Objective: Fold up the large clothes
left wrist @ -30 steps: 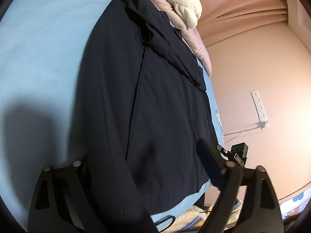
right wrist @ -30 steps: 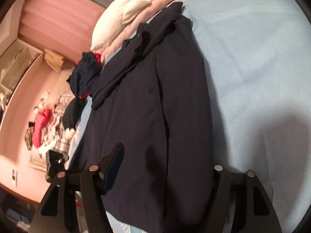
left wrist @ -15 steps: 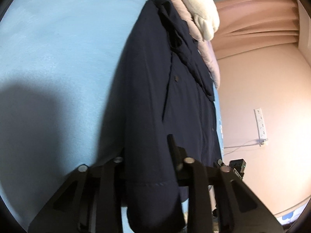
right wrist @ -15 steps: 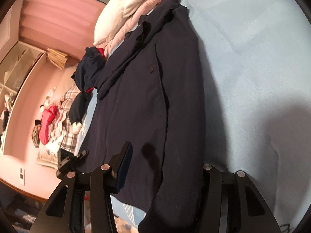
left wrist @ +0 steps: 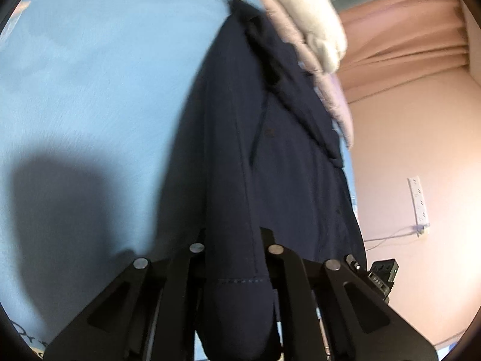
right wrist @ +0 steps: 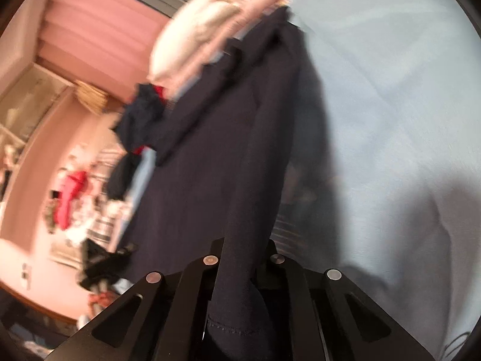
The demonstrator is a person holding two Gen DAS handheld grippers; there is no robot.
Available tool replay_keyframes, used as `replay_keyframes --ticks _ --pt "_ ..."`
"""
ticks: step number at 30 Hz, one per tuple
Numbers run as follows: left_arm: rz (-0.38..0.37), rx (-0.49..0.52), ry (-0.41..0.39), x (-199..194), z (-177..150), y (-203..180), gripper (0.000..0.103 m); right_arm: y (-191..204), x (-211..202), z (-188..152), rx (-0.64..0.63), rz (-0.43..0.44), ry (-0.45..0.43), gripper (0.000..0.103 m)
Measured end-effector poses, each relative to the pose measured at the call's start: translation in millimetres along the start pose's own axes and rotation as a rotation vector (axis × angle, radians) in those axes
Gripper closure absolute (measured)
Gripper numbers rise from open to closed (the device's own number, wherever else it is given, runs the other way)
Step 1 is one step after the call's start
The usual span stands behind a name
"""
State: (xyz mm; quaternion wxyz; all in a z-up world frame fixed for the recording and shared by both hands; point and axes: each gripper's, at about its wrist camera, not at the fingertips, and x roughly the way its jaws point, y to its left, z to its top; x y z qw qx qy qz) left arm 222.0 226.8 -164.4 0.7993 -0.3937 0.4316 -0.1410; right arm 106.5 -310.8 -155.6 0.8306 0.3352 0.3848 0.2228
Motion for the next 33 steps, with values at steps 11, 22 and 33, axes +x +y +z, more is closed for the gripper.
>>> replay_keyframes --ticks 11,22,33 --pt "-0.098 0.210 -0.136 -30.6 9.2 -63.8 0.098 33.6 -18.4 14.1 -0.073 0.128 -0.091 0.096" --pt "-0.167 0.279 -0.181 -65.4 3.1 -93.3 0.098 44.8 -41.4 9.0 -0.108 0.178 -0.143 0.096" --pt "-0.256 0.309 -0.244 -113.1 -24.5 -114.7 0.098 65.2 -78.1 -2.4 -0.171 0.218 -0.224 0.096"
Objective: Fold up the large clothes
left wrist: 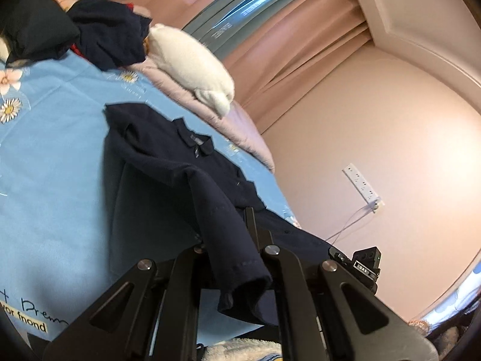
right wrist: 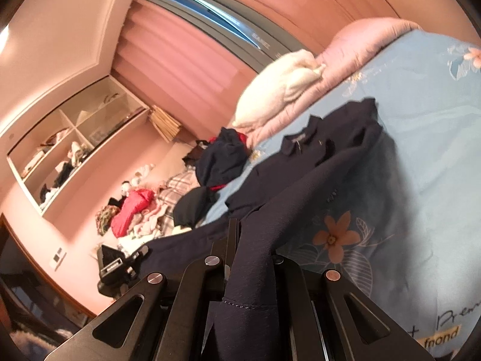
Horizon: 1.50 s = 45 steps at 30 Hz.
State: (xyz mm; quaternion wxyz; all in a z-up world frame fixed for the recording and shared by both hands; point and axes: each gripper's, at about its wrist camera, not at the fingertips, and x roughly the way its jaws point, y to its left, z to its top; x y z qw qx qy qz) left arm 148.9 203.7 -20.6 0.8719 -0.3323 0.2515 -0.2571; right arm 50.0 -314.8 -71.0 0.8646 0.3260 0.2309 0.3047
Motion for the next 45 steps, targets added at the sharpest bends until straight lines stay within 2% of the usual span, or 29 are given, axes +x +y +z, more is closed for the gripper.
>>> replay_keyframes --ticks 9,14,21,26,33,45 --pt "-0.081 0.090 -0.086 -42.6 -4.9 -40.9 0.098 35.2 -24.5 2.7 -0.116 0.074 -0.094 0.096" --pt "-0.156 0.119 -0.153 -66.1 -5.8 -56.7 0.096 44.8 -36.9 2.4 -0.153 0.136 -0.140 0.096" --pt "-0.198 0.157 -0.181 -79.6 -5.5 -74.5 0.096 53.2 -41.2 6.2 -0.203 0.174 -0.176 0.096" --pt "-0.187 0.160 -0.190 -75.6 -0.8 -71.4 0.095 44.4 -36.3 13.0 -0.198 0.182 -0.175 0.096" --pt "-0.134 0.088 -0.165 -52.8 11.6 -50.3 0.094 11.2 -18.9 31.7 -0.087 0.131 -0.164 0.095" --pt "-0.049 0.023 -0.146 5.8 57.8 -24.4 0.094 -23.5 24.7 72.0 0.013 0.093 -0.147 0.095"
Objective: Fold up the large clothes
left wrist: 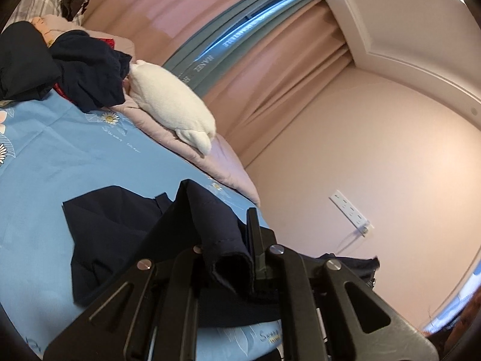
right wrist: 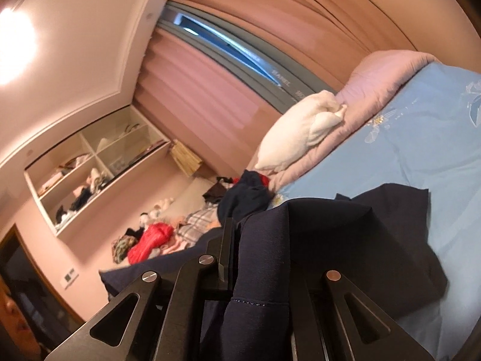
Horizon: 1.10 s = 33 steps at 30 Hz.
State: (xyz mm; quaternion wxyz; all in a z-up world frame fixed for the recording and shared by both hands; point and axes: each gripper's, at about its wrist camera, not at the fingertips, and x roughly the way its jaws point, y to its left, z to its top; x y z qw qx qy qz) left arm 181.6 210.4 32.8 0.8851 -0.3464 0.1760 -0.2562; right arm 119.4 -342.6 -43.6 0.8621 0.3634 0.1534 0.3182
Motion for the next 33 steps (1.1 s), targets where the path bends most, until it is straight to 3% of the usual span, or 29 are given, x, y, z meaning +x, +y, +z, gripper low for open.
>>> replay_keyframes --ticks 11,17,19,26,33 --pt "0.126 -0.057 0.060 92.8 38.5 47.0 0.093 -53.3 58.5 26.8 0.074 -0.127 0.064 0.095" --pt "0.201 -0.132 0.084 137.3 50.0 92.9 0.093 -94.0 77.1 33.5 0.147 -0.225 0.083 0.095" --pt "0.204 -0.191 0.098 151.7 51.6 112.2 0.093 -107.7 83.6 30.9 0.176 -0.256 0.111 0.095" --pt "0.293 -0.252 0.187 195.5 40.5 156.1 0.094 -138.1 106.1 18.2 0.230 -0.359 0.198 0.095" --pt "0.350 -0.314 0.236 219.5 33.4 189.0 0.093 -166.7 117.9 9.7 0.327 -0.402 0.232 0.095"
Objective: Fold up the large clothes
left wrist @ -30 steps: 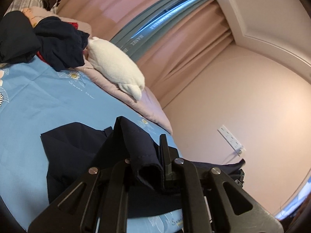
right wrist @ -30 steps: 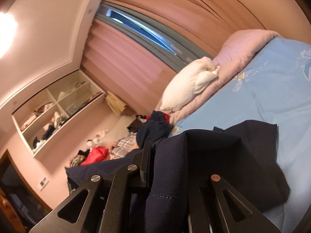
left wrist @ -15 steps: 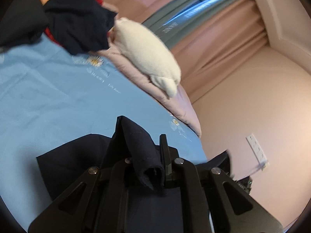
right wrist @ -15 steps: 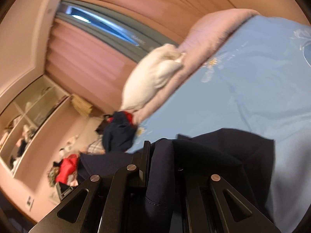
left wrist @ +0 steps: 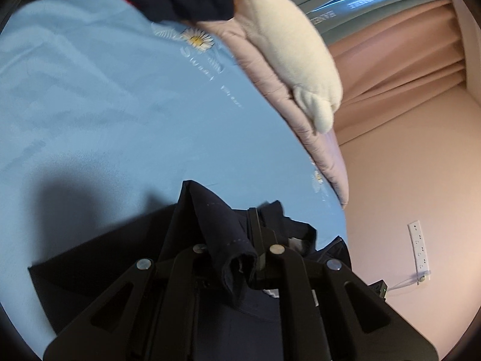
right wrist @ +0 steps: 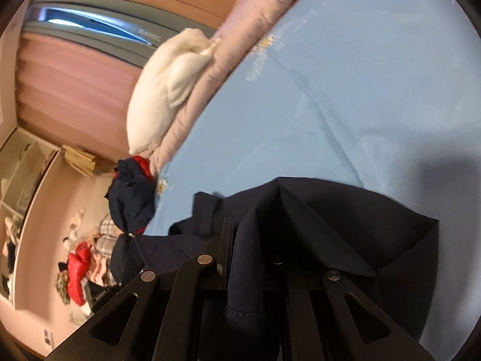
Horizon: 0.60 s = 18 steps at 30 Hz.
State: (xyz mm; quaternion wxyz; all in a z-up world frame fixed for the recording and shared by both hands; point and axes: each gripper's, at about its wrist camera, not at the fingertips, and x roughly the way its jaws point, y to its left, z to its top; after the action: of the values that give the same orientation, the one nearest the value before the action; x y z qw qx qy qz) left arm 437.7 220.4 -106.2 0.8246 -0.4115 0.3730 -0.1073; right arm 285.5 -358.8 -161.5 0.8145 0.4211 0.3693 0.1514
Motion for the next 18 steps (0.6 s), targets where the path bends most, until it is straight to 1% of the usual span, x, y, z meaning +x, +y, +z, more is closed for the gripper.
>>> replay_keyframes --ticks 2,4,5,6,8,10,11,12,13,14,15,16,17,18 --pt "0.026 -0.004 0.016 7.5 3.1 2.6 0.093 -3.4 1.0 1.2 0.013 -0.004 0.007 0.095" --pt "0.034 -0.012 0.027 13.0 5.3 4.1 0.093 -2.1 4.8 5.9 0.018 -0.013 0.008 0.095" --pt "0.046 -0.007 0.032 15.7 7.0 3.8 0.091 -1.6 6.5 7.8 0.016 -0.021 0.010 0.095" --pt "0.073 -0.005 0.043 19.8 8.7 3.9 0.090 -1.6 8.1 9.3 0.016 -0.034 0.016 0.095" --pt "0.096 -0.025 0.060 27.5 10.3 7.2 0.089 -5.5 11.0 11.7 0.041 -0.054 0.044 0.095" --pt "0.109 -0.055 0.083 34.1 10.7 12.6 0.085 -10.9 15.8 13.6 0.078 -0.053 0.062 0.095" --pt "0.104 -0.075 0.089 36.5 11.8 15.5 0.080 -13.8 15.7 14.8 0.101 -0.042 0.070 0.094" --pt "0.086 -0.100 0.092 37.2 12.6 18.7 0.072 -15.3 15.7 16.5 0.117 -0.031 0.073 0.093" --pt "0.063 -0.128 0.087 36.3 13.7 21.6 0.066 -17.2 13.9 18.0 0.139 -0.009 0.076 0.089" --pt "0.038 -0.159 0.079 35.4 15.6 24.4 0.050 -17.6 13.3 19.2 0.155 0.010 0.075 0.080" --pt "0.015 -0.186 0.068 34.1 18.6 25.8 0.037 -18.6 9.8 20.9 0.179 0.048 0.063 0.075" --pt "-0.002 -0.205 0.047 30.4 20.9 26.4 0.033 -18.3 7.7 21.7 0.197 0.074 0.050 0.062" --pt "0.007 -0.204 0.025 26.3 23.6 24.6 0.031 -18.1 4.4 23.9 0.218 0.103 0.034 0.051" --pt "0.021 -0.188 0.008 23.9 26.9 22.0 0.031 -17.6 1.3 27.1 0.234 0.128 0.017 0.047"
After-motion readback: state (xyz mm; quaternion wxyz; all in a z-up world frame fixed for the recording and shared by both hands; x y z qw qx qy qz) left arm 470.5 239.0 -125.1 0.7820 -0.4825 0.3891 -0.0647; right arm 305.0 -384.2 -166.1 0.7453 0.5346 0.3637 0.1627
